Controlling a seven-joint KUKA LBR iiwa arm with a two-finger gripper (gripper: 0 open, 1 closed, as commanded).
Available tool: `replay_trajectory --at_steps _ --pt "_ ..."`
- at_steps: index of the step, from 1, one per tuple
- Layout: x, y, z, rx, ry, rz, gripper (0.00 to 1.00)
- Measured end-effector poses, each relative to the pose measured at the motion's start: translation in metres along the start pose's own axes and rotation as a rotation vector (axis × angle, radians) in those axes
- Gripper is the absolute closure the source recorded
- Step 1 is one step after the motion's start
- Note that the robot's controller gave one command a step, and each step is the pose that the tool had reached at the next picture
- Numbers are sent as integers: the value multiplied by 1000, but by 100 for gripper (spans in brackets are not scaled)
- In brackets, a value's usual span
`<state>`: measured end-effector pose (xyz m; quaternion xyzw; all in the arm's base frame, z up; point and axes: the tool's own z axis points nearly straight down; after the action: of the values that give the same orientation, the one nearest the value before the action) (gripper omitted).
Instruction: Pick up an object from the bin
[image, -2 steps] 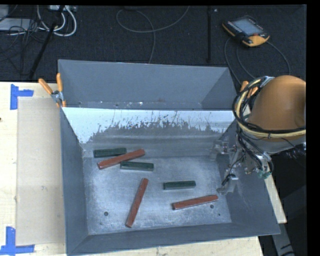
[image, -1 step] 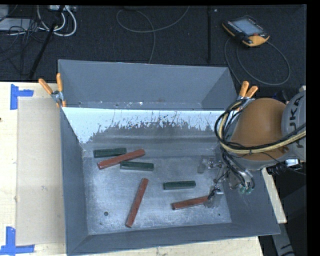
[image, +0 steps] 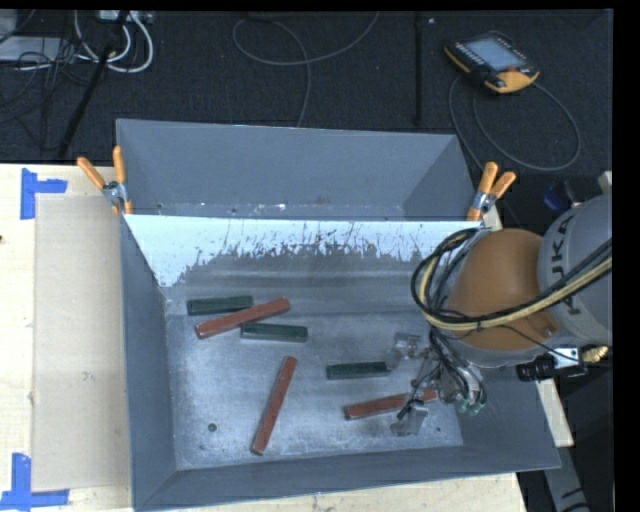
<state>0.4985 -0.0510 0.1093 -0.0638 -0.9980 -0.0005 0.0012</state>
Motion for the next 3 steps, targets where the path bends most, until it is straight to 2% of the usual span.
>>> replay_trajectory --at_steps 1,2,3 --pt "-1 36 38 0 -6 165 100" --pt "-1 36 38 0 -6 164 100" --pt "4 -1 39 -2 -3 157 100"
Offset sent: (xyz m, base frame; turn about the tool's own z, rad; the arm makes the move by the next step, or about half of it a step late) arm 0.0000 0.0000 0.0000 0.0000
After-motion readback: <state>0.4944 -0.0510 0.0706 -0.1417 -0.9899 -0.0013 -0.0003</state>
